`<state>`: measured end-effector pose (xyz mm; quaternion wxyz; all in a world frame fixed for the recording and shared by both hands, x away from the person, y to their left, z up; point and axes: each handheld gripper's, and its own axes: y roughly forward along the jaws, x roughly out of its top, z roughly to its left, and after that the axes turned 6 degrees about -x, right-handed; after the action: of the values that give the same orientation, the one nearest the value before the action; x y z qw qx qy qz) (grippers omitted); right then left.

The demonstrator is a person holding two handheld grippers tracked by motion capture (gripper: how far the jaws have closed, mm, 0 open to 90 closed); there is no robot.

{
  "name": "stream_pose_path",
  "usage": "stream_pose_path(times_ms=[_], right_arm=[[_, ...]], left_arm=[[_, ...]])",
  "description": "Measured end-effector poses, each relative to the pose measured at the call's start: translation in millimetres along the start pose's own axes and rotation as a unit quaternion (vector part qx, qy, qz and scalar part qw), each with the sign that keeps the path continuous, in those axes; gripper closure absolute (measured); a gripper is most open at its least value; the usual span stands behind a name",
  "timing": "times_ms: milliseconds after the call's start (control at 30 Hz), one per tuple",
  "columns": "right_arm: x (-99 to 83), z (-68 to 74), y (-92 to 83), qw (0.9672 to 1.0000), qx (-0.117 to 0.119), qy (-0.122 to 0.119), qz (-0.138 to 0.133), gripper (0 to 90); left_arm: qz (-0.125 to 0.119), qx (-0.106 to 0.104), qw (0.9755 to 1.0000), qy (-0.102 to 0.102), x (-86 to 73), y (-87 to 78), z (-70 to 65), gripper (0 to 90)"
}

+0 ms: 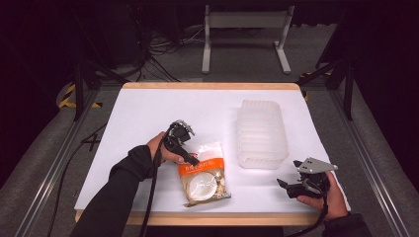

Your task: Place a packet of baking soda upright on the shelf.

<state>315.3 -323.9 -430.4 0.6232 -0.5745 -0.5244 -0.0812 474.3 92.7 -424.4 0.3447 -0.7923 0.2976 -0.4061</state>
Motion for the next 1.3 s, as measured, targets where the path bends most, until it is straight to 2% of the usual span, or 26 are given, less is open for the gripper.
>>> stream_pose_path(times_ms=[33,133,200,267,367,500,567,667,767,867,933,1067,1100,1167,1300], right_arm=[[0.0,-0.1,0.1,1.0,0.001,0.0,0.0,13.3],[0.1,-0.1,0.3,1.0,0.001,0.0,-0.001,13.3],[0.0,-0.3,0.1,1.0,0.0,0.0,-0.001,13.3],[0.0,-0.8,-1.2,1.0,-0.007,0.002,-0.004,13.3],[0.4,-1.7,-1.3,0.9996,-0.027,0.003,-0.002,13.3],[0.3,-1.5,-1.7,0.9995,-0.03,-0.001,-0.002,13.3],[0.3,-1.6,-2.3,0.9995,-0.031,0.0,-0.004,13.3],[-0.1,-2.1,-2.1,0.9995,-0.031,0.001,-0.003,13.3],[-0.1,-2.5,-2.9,0.9995,-0.032,0.004,-0.004,13.3],[0.1,-2.8,-4.4,0.9994,-0.034,0.006,-0.007,13.3],[0.1,-2.9,-4.5,0.9994,-0.035,0.006,-0.007,13.3],[0.3,-2.5,-5.5,0.9993,-0.035,0.007,-0.007,13.3],[0.2,-2.6,-5.7,0.9993,-0.036,0.008,-0.008,13.3],[0.1,-3.1,-6.0,0.9993,-0.035,0.009,-0.009,13.3],[-0.4,-3.9,-6.5,0.9992,-0.036,0.014,-0.01,13.3]], left_arm=[[0.0,-0.001,1.0,-0.003,0.7,-0.1,1.0,39.8],[0.006,-0.013,0.9999,0.005,2.7,1.3,1.0,47.4],[0.017,-0.023,0.9994,0.021,5.2,3.8,-1.5,50.4],[0.035,-0.023,0.9985,0.036,7.2,5.3,-3.5,61.4],[0.045,-0.011,0.9983,0.035,9.8,7.1,-3.7,76.1],[0.04,-0.013,0.9983,0.041,10.2,9.1,-5.7,88.4],[0.028,-0.011,0.9982,0.051,9.4,5.0,-8.9,89.6],[0.015,-0.007,0.9985,0.052,8.0,1.1,-12.9,89.7],[-0.009,0.007,0.9976,0.068,5.3,-9.1,-25.1,89.8],[-0.036,0.018,0.9956,0.085,1.2,-21.1,-39.6,89.8],[-0.046,0.032,0.9936,0.098,-2.1,-27.8,-51.1,89.8],[-0.068,0.046,0.9898,0.117,-9.0,-38.5,-68.9,89.8],[-0.075,0.054,0.988,0.123,-10.9,-40.5,-73.6,89.8],[-0.078,0.057,0.9873,0.126,-12.6,-41.9,-77.4,89.8],[-0.095,0.069,0.9824,0.146,-17.0,-47.5,-91.9,89.8]])
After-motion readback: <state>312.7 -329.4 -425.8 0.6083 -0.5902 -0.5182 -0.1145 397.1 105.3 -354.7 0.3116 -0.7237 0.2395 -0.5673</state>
